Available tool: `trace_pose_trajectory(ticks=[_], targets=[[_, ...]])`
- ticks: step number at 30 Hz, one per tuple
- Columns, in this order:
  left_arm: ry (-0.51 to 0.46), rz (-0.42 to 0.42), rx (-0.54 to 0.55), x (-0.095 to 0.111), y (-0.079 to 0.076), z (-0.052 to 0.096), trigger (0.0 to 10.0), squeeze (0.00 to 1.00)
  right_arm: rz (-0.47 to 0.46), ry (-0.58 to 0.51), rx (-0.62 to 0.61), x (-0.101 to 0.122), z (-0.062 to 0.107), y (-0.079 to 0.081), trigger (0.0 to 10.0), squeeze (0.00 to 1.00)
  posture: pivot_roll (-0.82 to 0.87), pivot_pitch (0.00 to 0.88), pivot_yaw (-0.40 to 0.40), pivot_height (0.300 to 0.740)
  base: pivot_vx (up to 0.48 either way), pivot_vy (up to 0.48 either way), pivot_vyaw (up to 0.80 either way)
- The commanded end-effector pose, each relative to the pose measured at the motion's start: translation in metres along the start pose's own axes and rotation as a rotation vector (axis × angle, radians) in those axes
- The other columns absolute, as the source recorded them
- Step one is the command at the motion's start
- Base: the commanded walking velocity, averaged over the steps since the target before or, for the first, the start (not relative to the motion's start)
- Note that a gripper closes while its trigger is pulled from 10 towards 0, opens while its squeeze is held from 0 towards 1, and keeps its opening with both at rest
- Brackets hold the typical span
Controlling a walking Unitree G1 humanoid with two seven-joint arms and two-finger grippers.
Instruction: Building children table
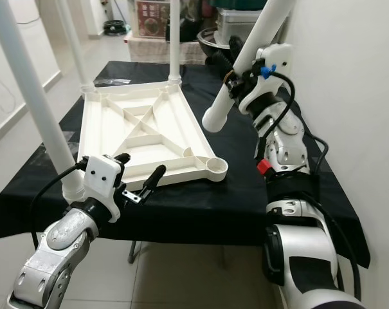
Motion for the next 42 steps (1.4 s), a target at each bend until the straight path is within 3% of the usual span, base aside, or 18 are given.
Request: trace_pose_trajectory(ticks=[1, 15, 42], targets=[[0.005, -0.01, 0.008, -0.002, 0.002, -0.001, 10.0, 0.0, -0.007, 0.012, -0.007, -0.005, 0.003, 0.0, 10.0, 0.0, 0.07, 0.046, -0.015, 0.74, 0.277, 0.0, 0.0], [-0.001, 0.005, 0.041, -0.003, 0.009, -0.005, 10.0, 0.0, -0.003, 0.032, -0.002, -0.01, 0.001, 0.002, 10.0, 0.0, 0.07, 0.056, -0.019, 0.74, 0.059, 0.0, 0.0], [-0.021, -0.019, -0.008, 0.002, 0.001, -0.01, 10.0, 0.0, -0.009, 0.033, -0.015, -0.01, 0.002, 0.0, 10.0, 0.0, 0.07, 0.063, -0.016, 0.74, 0.0, 0.0, 0.0]])
Point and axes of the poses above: a point about 5 cm out from each wrist's last joint towards the gripper, its own z axis pointing back from the gripper into the wrist, its own x axis along the axis of the wrist's last joint, y = z × x, the point moved 6 cm from there along -z, pointing out of the wrist towards the gripper, and after that the axes turned 4 degrees about z, right-handed, at the moved point
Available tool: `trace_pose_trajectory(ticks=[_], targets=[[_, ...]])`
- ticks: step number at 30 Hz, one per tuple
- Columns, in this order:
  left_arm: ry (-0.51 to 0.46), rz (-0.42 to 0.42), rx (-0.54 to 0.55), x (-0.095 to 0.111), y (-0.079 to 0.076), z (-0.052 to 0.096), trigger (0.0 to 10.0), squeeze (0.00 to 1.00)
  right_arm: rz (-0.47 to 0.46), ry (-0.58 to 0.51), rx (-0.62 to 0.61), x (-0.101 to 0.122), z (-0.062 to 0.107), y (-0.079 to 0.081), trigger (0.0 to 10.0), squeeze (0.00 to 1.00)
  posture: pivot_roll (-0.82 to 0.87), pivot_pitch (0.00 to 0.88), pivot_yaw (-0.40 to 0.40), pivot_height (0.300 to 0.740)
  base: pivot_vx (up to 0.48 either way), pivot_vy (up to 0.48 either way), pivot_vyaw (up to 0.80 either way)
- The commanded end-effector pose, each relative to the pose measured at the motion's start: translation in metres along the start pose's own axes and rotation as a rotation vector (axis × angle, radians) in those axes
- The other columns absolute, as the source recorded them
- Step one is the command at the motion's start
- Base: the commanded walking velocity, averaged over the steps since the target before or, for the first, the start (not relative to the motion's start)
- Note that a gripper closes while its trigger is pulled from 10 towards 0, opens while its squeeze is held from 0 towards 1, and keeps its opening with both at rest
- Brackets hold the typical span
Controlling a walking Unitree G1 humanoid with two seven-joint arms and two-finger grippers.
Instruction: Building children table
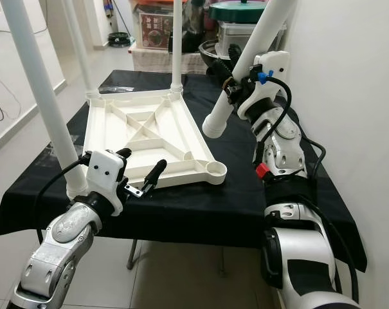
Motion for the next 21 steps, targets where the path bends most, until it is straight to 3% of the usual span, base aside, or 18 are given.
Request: trace_pose_trajectory(ticks=[1, 17, 21], targets=[[0.014, -0.003, -0.012, -0.004, -0.0001, 0.0, 10.0, 0.0, 0.009, -0.011, 0.001, 0.0041, -0.0016, 0.0001, 10.0, 0.0, 0.07, 0.063, -0.016, 0.74, 0.0, 0.0, 0.0], [0.033, -0.015, -0.032, -0.0103, -0.0031, 0.0027, 10.0, 0.0, 0.013, -0.007, 0.003, 0.0037, -0.0015, 0.0003, 10.0, 0.0, 0.07, 0.065, -0.013, 0.74, 0.0, 0.0, 0.0], [0.041, -0.022, -0.027, -0.0128, -0.001, 0.0037, 10.0, 0.0, 0.011, -0.01, 0.003, 0.0045, -0.0018, -0.0002, 10.0, 0.0, 0.07, 0.063, -0.014, 0.74, 0.302, 0.0, 0.0]])
Point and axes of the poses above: a point about 5 cm out from each wrist's last joint towards the gripper, its own z axis pointing back from the gripper into the wrist, its own x axis along the axis of the wrist's last joint, y = z × x, the point moved 6 cm from there along -z, pointing out of the wrist towards the gripper, and after that the axes turned 4 degrees about z, right-handed, at the moved point
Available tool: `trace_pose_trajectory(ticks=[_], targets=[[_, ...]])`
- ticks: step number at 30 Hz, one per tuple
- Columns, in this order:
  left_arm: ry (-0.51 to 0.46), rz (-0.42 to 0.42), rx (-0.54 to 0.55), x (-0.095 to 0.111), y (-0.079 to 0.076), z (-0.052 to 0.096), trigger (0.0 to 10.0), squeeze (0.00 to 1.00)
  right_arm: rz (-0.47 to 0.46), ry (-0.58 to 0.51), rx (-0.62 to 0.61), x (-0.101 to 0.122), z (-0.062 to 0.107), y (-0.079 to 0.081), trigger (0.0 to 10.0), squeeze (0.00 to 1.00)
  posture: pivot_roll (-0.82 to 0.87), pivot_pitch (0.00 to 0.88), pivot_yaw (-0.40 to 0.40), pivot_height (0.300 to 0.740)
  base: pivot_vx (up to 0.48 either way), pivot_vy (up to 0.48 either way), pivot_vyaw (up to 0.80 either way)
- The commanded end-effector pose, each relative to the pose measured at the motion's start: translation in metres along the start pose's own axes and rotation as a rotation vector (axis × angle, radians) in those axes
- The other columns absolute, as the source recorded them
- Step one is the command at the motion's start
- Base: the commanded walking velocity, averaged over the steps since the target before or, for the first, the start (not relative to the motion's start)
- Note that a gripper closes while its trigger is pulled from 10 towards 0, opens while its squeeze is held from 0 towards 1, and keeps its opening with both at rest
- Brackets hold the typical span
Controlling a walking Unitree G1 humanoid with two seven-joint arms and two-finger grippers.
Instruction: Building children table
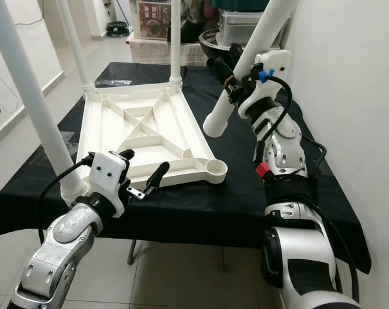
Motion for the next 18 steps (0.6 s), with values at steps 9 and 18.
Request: trace_pose_trajectory(ticks=[9, 18], targets=[[0.018, -0.009, -0.005, -0.007, 0.0001, 0.0017, 10.0, 0.0, 0.012, -0.007, 0.009, 0.0031, -0.0011, 0.0014, 10.0, 0.0, 0.07, 0.055, -0.012, 0.74, 0.319, 0.0, 0.0], [0.02, -0.016, 0.0, -0.0077, 0.0014, 0.0021, 10.0, 0.0, 0.012, -0.004, 0.012, 0.0023, -0.0011, 0.0019, 10.0, 0.0, 0.07, 0.048, -0.014, 0.74, 0.322, 0.0, 0.0]])
Point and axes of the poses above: a point about 5 cm out from each wrist's last joint towards the gripper, its own z axis pointing back from the gripper into the wrist, its own x axis along the axis of the wrist's last joint, y = z × x, the point moved 6 cm from there along -z, pointing out of the wrist towards the gripper, and after that the axes turned 4 degrees about z, right-handed, at the moved point
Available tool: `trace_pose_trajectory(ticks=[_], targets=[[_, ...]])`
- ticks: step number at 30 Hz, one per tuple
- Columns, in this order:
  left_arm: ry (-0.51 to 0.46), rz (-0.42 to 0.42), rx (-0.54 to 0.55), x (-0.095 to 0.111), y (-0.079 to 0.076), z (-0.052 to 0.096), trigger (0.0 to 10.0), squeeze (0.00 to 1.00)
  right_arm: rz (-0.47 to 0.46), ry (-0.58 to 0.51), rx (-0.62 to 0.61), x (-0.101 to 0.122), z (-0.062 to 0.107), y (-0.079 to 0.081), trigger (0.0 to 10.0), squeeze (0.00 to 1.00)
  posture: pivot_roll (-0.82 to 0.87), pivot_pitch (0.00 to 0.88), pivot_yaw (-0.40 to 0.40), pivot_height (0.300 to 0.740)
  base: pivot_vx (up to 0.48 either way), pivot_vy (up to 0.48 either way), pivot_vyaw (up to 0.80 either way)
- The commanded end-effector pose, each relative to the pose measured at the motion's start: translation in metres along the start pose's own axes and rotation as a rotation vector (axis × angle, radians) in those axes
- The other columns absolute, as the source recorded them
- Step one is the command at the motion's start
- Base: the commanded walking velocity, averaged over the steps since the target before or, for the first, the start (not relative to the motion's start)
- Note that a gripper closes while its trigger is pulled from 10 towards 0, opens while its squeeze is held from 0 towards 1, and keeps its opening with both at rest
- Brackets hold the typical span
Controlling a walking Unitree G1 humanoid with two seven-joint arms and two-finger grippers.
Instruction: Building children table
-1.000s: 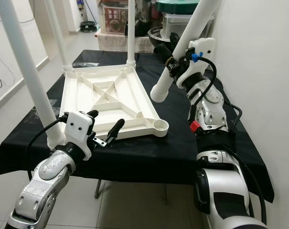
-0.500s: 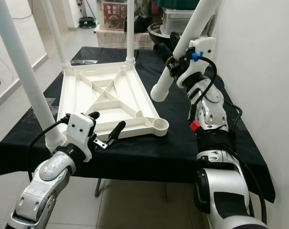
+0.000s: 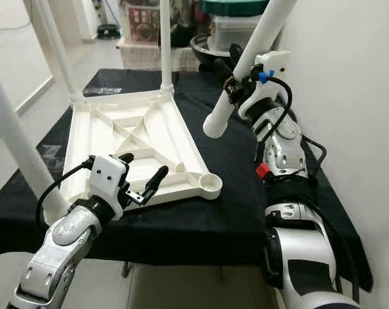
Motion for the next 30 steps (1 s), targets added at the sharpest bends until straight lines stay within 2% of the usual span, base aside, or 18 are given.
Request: trace_pose_trajectory(ticks=[1, 6, 14, 19, 22, 24, 26, 29, 30], targets=[[0.017, -0.006, 0.0, -0.006, 0.001, 0.002, 10.0, 0.0, 0.013, -0.003, 0.007, 0.002, -0.001, 0.001, 10.0, 0.0, 0.07, 0.047, -0.013, 0.74, 0.319, 0.0, 0.0], [0.009, -0.016, -0.004, -0.005, 0.0, 0.002, 10.0, 0.0, 0.012, -0.004, 0.008, 0.002, -0.001, 0.001, 10.0, 0.0, 0.07, 0.044, -0.013, 0.74, 0.299, 0.0, 0.0], [0.016, -0.001, 0.023, -0.006, 0.004, 0.002, 10.0, 0.0, 0.007, -0.008, 0.017, 0.004, -0.002, 0.001, 10.0, 0.0, 0.07, 0.048, -0.014, 0.74, 0.0, 0.0, 0.0], [0.037, -0.001, 0.022, -0.01, 0.003, 0.002, 10.0, 0.0, -0.004, 0.005, 0.021, 0.006, -0.004, -0.006, 10.0, 0.0, 0.07, 0.056, -0.017, 0.74, 0.0, 0.0, 0.0], [0.061, 0.021, -0.019, -0.017, -0.008, 0.006, 10.0, 0.0, -0.063, 0.029, 0.087, 0.009, -0.004, -0.014, 10.0, 0.0, 0.07, 0.067, -0.02, 0.74, 0.0, 0.0, 0.0], [0.072, 0.038, -0.034, -0.019, -0.012, 0.008, 10.0, 0.0, -0.099, 0.033, 0.126, 0.011, -0.002, -0.014, 10.0, 0.0, 0.07, 0.078, -0.023, 0.74, 0.0, 0.0, 0.0], [0.11, 0.058, -0.092, -0.028, -0.025, 0.015, 10.0, 0.0, -0.134, 0.053, 0.214, 0.012, 0.002, -0.013, 10.0, 0.0, 0.07, 0.084, -0.026, 0.74, 0.0, 0.0, 0.0], [0.16, 0.098, -0.152, -0.04, -0.039, 0.028, 10.0, 0.0, -0.075, 0.203, 0.321, -0.012, 0.015, -0.01, 10.0, 0.0, 0.07, 0.104, -0.028, 0.74, 0.0, 0.0, 0.0], [0.16, 0.098, -0.152, -0.04, -0.039, 0.028, 10.0, 0.0, -0.075, 0.203, 0.321, -0.012, 0.015, -0.01, 10.0, 0.0, 0.07, 0.104, -0.028, 0.74, 0.0, 0.0, 0.0]])
Point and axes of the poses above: a point about 5 cm out from each wrist's last joint towards the gripper, its own z axis pointing back from the gripper into the wrist, its own x axis along the axis of the wrist's last joint, y = z × x, the point moved 6 cm from there along -z, pointing out of the wrist towards the gripper, and after that the axes turned 4 degrees about z, right-handed, at the moved point
